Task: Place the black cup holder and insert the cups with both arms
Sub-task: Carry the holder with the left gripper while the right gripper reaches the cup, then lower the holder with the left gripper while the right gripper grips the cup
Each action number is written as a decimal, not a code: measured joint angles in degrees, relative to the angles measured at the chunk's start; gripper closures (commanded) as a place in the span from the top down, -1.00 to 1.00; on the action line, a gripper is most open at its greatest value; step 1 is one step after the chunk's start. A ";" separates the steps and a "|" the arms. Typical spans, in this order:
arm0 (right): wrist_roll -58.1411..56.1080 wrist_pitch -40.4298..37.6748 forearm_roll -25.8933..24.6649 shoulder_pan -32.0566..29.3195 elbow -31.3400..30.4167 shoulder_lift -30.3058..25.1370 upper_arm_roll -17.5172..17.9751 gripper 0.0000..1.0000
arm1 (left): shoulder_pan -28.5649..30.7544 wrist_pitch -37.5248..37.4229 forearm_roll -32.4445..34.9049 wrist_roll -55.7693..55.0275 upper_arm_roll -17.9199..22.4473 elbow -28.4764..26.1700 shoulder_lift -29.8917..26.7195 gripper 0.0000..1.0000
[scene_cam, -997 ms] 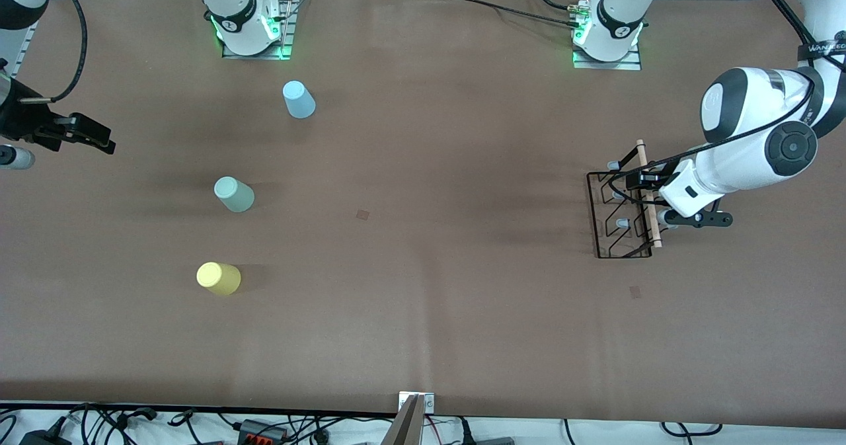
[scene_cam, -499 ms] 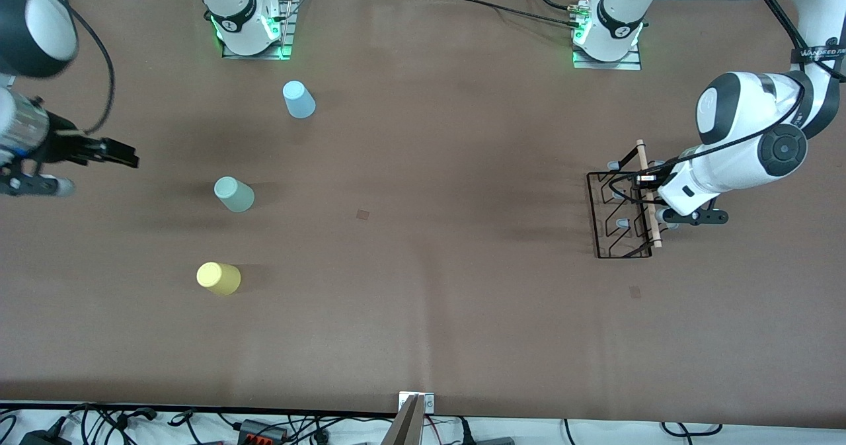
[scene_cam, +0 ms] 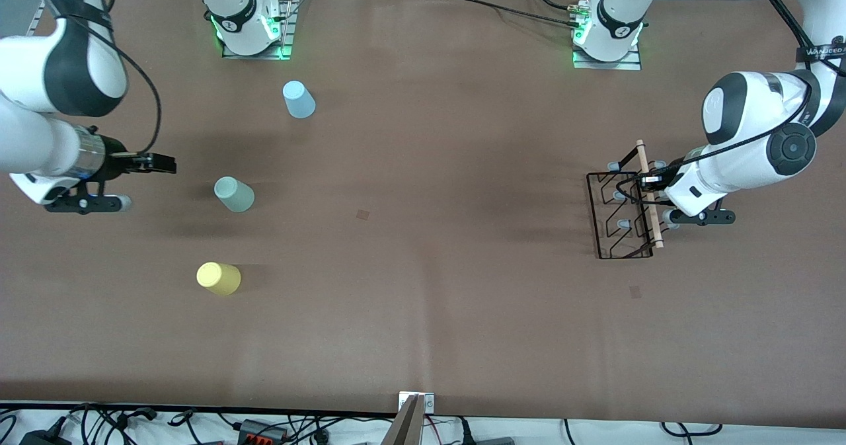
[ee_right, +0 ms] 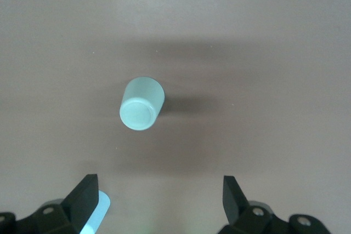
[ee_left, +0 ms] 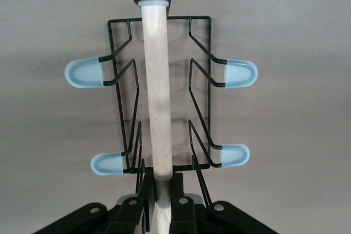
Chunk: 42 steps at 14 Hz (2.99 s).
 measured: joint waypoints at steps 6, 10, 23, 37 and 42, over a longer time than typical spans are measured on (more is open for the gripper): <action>0.12 8.36 0.02 0.62 -9.04 0.12 0.02 1.00 | -2.27 -9.04 -2.09 -2.89 -4.49 8.78 0.04 -0.99; 3.21 13.21 0.62 2.96 -12.75 0.91 0.08 1.00 | -8.54 -14.80 -4.02 -10.28 -6.08 16.80 1.59 -0.99; 3.92 23.32 4.06 3.74 -16.66 6.82 -0.06 1.00 | -31.22 -14.88 -7.43 -34.23 -6.27 41.35 23.02 -0.99; 3.91 25.30 4.05 3.73 -16.73 10.18 -0.18 0.47 | -37.84 -7.44 -7.42 -41.72 -5.66 43.59 29.93 -0.54; 3.85 25.20 3.99 3.70 -16.35 10.03 -0.24 -0.58 | -37.99 -7.51 -6.75 -41.73 -5.49 43.59 30.10 0.74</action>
